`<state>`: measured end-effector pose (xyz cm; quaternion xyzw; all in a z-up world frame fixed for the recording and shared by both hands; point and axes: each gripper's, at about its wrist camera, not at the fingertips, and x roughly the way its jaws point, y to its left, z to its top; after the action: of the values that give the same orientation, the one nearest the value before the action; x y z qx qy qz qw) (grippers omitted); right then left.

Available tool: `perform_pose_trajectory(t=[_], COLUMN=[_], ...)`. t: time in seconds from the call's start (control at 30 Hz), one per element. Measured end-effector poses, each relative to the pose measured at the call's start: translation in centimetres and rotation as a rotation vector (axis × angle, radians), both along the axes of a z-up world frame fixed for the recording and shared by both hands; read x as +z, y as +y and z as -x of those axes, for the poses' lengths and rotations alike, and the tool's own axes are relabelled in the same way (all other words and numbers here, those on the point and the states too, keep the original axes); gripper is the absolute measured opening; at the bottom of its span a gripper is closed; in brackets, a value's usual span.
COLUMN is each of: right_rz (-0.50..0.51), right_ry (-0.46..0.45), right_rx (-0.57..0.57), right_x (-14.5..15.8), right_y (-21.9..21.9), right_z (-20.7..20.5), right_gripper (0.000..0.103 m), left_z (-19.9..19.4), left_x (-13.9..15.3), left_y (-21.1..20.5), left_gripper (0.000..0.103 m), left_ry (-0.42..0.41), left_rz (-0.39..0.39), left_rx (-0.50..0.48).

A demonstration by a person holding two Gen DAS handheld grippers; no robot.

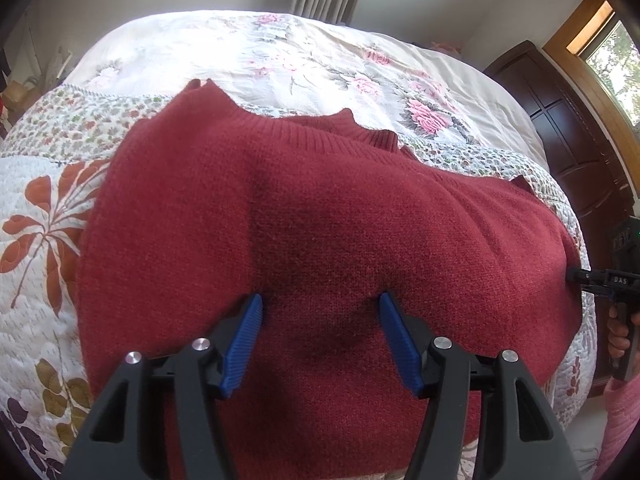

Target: Fold small clothes

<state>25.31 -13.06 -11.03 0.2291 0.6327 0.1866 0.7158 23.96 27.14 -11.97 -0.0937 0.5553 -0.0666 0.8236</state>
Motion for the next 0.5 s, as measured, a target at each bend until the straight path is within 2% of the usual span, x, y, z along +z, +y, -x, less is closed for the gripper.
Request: perform_pose_trajectory(t=[0.23, 0.4, 0.5], right_rz=[0.003, -0.005, 0.025], right_ry=[-0.006, -0.078, -0.122], right_rx=[0.004, 0.119, 0.211], right_x=[3.9, 8.2, 10.4], right_y=[1.8, 6.9, 11.4], right_z=[-1.7, -2.9, -3.7], right_gripper=[0.018, 0.017, 0.017], left_z=[1.0, 1.7, 2.1], left_x=[2.3, 4.0, 4.7], left_y=[0.7, 2.2, 2.9], left_gripper=[0.063, 0.064, 0.066], left_ry=[-0.009, -0.036, -0.052], left_rz=[0.039, 0.090, 0.095], left_rx=[-0.024, -0.009, 0.001])
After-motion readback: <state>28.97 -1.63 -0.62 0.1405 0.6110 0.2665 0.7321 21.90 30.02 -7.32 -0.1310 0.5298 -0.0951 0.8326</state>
